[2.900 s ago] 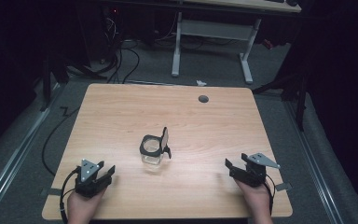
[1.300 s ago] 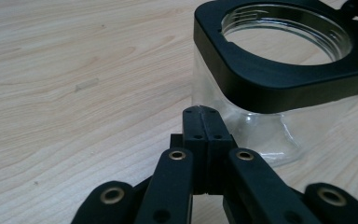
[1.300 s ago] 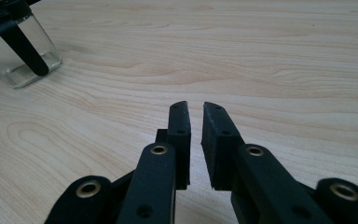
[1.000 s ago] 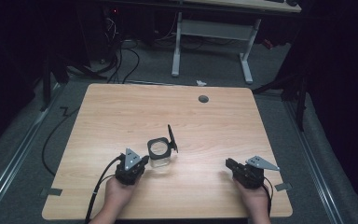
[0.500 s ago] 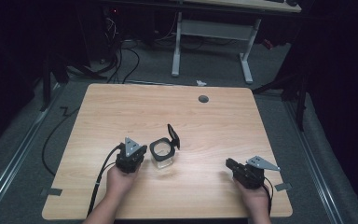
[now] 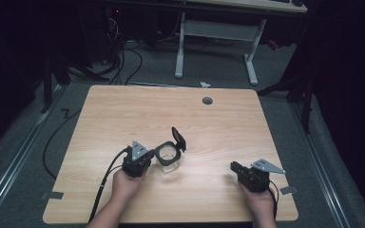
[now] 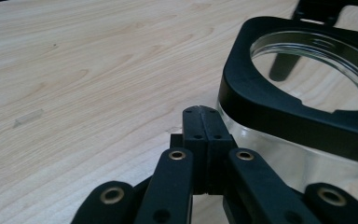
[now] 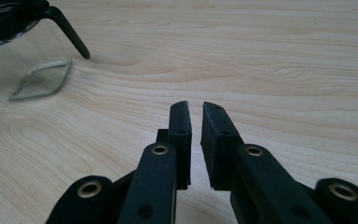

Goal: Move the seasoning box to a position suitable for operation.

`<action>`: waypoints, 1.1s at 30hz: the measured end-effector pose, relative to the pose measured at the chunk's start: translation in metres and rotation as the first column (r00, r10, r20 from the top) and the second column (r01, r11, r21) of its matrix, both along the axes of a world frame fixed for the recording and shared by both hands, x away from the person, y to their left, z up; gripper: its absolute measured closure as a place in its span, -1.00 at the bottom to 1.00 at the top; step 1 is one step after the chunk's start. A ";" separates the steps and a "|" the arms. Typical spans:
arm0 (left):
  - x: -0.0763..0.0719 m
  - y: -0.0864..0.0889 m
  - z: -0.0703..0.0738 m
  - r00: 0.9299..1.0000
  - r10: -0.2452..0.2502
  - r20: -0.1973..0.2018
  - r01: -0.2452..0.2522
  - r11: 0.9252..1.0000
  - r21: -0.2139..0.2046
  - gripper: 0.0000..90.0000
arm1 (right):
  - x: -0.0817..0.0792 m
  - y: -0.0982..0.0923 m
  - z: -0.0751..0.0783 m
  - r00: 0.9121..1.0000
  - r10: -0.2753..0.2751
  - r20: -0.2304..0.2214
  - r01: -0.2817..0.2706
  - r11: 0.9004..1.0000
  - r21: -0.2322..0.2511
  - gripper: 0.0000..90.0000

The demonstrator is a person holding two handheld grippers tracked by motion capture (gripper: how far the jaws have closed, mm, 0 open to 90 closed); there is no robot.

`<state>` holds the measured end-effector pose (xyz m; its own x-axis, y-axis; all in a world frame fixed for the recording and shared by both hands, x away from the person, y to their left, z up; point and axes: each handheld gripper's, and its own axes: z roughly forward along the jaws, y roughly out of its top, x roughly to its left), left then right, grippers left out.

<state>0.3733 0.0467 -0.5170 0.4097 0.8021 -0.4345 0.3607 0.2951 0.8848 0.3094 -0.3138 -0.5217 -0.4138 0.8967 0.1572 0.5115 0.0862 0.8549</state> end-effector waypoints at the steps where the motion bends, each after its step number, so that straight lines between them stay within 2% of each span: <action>1: -0.002 -0.001 0.000 1.000 -0.007 -0.001 0.007 1.000 0.005 1.00 | 0.000 0.000 0.000 1.000 0.000 -0.001 0.000 1.000 -0.001 0.83; 14: -0.041 -0.024 0.002 0.996 -0.084 0.011 0.084 0.996 -0.005 1.00 | 0.000 0.001 -0.001 1.000 -0.002 -0.003 0.001 1.000 -0.002 0.83; 24: -0.052 -0.034 0.000 0.992 -0.123 0.009 0.123 0.992 0.004 1.00 | 0.000 0.002 -0.001 1.000 0.001 -0.004 -0.001 1.000 -0.004 0.83; 33: -0.054 -0.034 0.000 0.993 -0.119 0.009 0.119 0.993 -0.004 1.00 | 0.000 0.002 -0.001 1.000 0.003 -0.003 -0.003 1.000 -0.006 0.83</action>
<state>0.3197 0.0125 -0.5172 0.5060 0.7452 -0.4343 0.3858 0.2548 0.8867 0.3094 -0.3117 -0.5227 -0.4159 0.8965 0.1529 0.5141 0.0930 0.8527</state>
